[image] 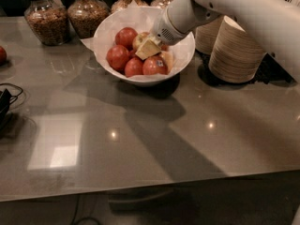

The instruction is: Pick apple from white bowl

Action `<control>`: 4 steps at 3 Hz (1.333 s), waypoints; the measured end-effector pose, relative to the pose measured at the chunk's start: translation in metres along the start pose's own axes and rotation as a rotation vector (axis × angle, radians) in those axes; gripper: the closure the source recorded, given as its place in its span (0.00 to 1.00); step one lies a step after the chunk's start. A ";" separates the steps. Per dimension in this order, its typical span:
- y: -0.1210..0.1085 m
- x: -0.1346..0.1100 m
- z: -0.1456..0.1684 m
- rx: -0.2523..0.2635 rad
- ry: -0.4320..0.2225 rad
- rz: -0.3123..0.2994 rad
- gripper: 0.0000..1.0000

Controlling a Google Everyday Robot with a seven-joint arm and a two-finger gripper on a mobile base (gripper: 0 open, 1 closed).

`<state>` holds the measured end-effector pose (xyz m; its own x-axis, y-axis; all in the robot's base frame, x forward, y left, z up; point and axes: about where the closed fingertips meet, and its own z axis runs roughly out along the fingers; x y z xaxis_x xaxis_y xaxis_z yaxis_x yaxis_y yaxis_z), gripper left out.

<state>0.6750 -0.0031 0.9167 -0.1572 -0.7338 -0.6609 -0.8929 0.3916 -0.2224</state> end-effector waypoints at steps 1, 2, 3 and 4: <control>-0.003 -0.011 0.001 -0.015 -0.005 -0.027 1.00; -0.010 -0.032 -0.013 -0.021 -0.065 -0.065 1.00; -0.018 -0.043 -0.037 -0.017 -0.161 -0.112 1.00; -0.018 -0.034 -0.059 -0.080 -0.257 -0.137 1.00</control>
Offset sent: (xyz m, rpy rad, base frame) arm 0.0121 0.0130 0.0720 0.0904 -0.1109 0.1305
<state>0.6713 -0.0176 0.9856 0.0698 -0.6079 -0.7909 -0.9303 0.2465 -0.2716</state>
